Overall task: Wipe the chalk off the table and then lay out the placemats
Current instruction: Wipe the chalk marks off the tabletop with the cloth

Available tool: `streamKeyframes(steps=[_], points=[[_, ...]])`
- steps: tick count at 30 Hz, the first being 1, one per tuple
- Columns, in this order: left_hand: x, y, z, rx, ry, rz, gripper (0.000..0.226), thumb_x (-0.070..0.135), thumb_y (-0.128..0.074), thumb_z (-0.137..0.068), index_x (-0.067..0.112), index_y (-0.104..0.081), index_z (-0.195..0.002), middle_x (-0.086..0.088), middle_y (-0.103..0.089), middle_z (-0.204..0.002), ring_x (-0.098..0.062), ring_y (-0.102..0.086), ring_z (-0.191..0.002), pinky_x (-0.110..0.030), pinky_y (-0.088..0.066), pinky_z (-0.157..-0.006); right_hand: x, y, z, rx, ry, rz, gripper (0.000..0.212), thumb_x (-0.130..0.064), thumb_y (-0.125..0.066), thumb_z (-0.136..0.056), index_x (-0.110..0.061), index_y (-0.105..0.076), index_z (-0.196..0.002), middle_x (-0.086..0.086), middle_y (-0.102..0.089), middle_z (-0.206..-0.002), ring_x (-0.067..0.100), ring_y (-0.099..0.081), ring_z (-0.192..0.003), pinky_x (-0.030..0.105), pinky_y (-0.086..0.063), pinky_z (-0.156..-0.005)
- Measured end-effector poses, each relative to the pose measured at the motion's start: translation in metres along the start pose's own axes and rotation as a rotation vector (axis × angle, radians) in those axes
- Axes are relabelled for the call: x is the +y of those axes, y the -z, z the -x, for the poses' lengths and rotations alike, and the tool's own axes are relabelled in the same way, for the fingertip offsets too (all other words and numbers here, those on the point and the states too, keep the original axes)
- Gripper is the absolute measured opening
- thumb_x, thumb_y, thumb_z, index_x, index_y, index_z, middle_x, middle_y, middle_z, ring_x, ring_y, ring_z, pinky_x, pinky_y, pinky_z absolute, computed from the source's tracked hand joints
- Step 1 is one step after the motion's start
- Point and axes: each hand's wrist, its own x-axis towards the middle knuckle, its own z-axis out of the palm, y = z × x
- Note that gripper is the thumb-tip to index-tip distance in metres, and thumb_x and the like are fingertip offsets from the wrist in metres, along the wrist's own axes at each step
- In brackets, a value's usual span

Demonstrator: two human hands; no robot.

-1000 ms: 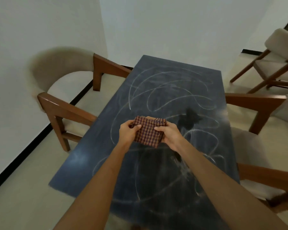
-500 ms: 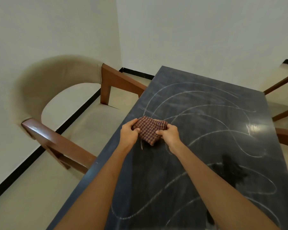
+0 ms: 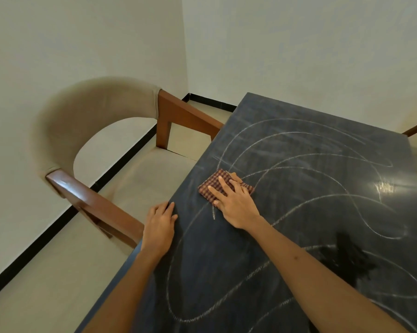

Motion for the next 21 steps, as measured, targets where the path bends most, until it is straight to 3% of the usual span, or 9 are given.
streamKeyframes(steps=[3,5,7,12,18,21], points=[[0.005,0.001,-0.008,-0.028,-0.047,-0.126,0.045,0.028,-0.038,-0.101,0.010,-0.042,-0.143,-0.008,-0.045,-0.142,-0.026,-0.039,-0.128,-0.035,-0.031,-0.107,0.001,-0.004,-0.004,0.008,0.017,0.043,0.051,-0.045,-0.019,-0.104,-0.034,-0.017,-0.153,0.004,-0.010,-0.163,0.034,-0.005,-0.148,0.047,-0.002,-0.119],[0.006,0.002,-0.014,-0.060,-0.052,-0.174,0.046,0.031,-0.034,-0.102,0.012,-0.038,-0.144,-0.005,-0.043,-0.143,-0.023,-0.040,-0.125,-0.032,-0.033,-0.105,0.006,-0.010,-0.009,-0.007,0.028,0.050,0.056,-0.051,-0.008,-0.101,-0.033,-0.017,-0.153,0.004,-0.008,-0.163,0.035,0.004,-0.149,0.048,0.008,-0.118],[0.005,0.005,-0.019,-0.099,-0.059,-0.197,0.048,0.033,-0.034,-0.102,0.013,-0.036,-0.145,-0.004,-0.041,-0.144,-0.021,-0.041,-0.122,-0.031,-0.034,-0.103,0.009,-0.011,-0.017,-0.030,-0.016,0.035,0.064,-0.056,0.002,-0.095,-0.034,-0.015,-0.154,0.005,-0.005,-0.163,0.036,0.008,-0.148,0.051,0.007,-0.117],[0.005,0.009,-0.013,-0.137,-0.087,-0.276,0.050,0.022,-0.032,-0.103,0.011,-0.022,-0.150,-0.007,-0.029,-0.151,-0.023,-0.037,-0.125,-0.031,-0.032,-0.107,0.000,-0.008,-0.029,-0.010,-0.133,0.018,0.053,-0.050,-0.019,-0.102,-0.038,-0.013,-0.153,0.005,-0.003,-0.163,0.036,0.002,-0.148,0.055,-0.005,-0.117],[0.000,0.009,-0.014,-0.109,-0.091,-0.189,0.057,0.010,-0.038,-0.097,0.012,-0.020,-0.151,-0.004,-0.028,-0.153,-0.020,-0.035,-0.126,-0.029,-0.031,-0.108,-0.023,-0.015,0.006,-0.030,0.187,-0.025,0.052,-0.053,-0.014,-0.101,-0.042,-0.010,-0.152,-0.004,0.005,-0.162,0.026,0.013,-0.149,0.048,0.010,-0.116],[-0.006,0.006,-0.012,-0.095,-0.092,-0.117,0.059,0.010,-0.038,-0.096,0.014,-0.019,-0.152,-0.001,-0.026,-0.154,-0.017,-0.035,-0.125,-0.027,-0.031,-0.108,-0.003,-0.013,-0.015,-0.044,0.233,0.021,0.053,-0.055,-0.004,-0.098,-0.045,-0.006,-0.150,-0.007,0.010,-0.160,0.028,0.020,-0.146,0.049,0.012,-0.117]])
